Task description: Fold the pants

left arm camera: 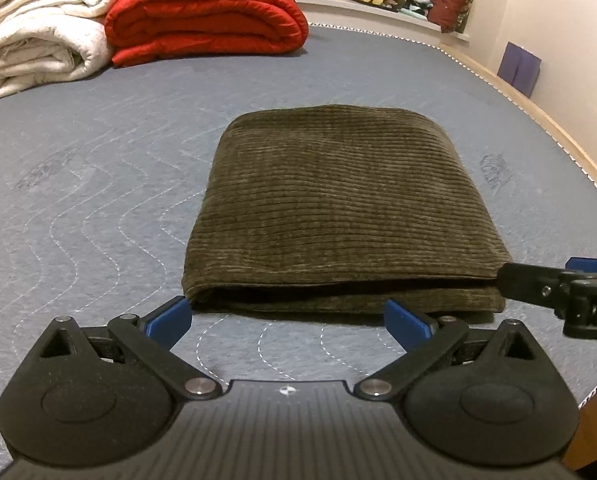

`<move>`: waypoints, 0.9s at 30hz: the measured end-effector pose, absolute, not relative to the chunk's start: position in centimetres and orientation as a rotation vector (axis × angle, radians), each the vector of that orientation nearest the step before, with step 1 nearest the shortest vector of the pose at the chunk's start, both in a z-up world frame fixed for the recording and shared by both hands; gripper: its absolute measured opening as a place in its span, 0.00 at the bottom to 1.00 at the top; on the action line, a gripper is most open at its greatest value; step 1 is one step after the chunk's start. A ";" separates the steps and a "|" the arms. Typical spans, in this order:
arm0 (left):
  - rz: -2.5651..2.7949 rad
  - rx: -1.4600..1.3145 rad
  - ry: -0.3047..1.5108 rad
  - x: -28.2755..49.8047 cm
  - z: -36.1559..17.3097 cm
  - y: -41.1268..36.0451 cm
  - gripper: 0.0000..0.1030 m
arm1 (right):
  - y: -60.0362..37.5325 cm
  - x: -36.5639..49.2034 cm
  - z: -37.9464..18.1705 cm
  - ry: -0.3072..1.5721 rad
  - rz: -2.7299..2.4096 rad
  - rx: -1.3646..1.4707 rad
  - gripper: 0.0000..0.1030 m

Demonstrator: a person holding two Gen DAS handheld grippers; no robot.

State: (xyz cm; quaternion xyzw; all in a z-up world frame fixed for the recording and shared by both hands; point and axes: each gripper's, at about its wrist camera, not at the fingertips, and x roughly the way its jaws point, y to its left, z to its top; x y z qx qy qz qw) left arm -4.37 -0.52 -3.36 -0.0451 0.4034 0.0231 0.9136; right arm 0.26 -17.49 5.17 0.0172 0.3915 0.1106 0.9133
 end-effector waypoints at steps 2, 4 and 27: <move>0.044 -0.090 0.834 -4.4 -3.4 -0.6 1.00 | -17.4 0.2 5.2 0.806 0.230 0.030 0.99; 0.039 -0.090 0.839 -4.5 -3.5 -0.7 1.00 | -17.3 0.1 5.2 0.804 0.229 0.023 0.99; 0.016 -0.086 0.829 -4.9 -3.5 -0.8 1.00 | -16.4 -0.1 4.8 0.812 0.224 -0.011 0.99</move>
